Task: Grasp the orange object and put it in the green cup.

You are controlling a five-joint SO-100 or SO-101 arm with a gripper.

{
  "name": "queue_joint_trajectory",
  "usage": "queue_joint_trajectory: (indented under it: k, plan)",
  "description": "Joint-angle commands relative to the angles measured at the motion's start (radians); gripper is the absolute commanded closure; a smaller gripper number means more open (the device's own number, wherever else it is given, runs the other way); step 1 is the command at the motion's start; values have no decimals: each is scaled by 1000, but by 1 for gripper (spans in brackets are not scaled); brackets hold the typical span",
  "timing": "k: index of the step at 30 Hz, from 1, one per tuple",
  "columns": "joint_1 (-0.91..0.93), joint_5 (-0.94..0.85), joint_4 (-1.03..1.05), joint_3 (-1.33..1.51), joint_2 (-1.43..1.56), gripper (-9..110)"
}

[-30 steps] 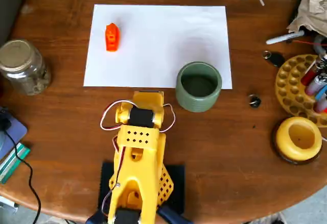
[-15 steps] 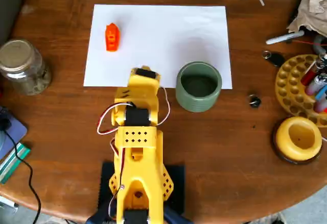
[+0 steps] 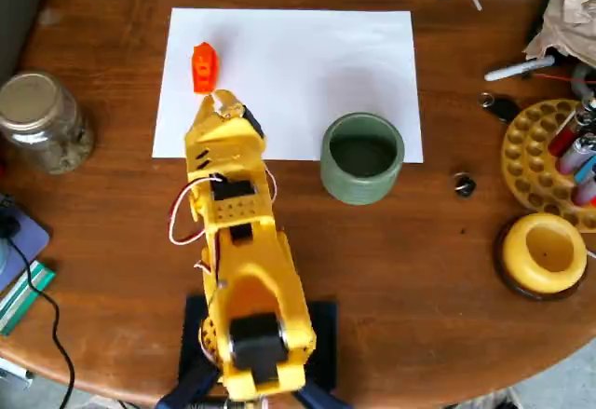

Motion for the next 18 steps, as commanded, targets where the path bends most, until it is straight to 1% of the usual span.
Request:
queue_joint_trajectory:
  k: [1,3,9,11,18]
  plan:
    - [-17,54,-118,-92,-222,102]
    - [-23,80,-147,-121,-296,102]
    - [-52,138,-393,-261,-660,102]
    - [-71,166,-434,-288,-727,101]
    - [-80,187,-434,-380,-818,85]
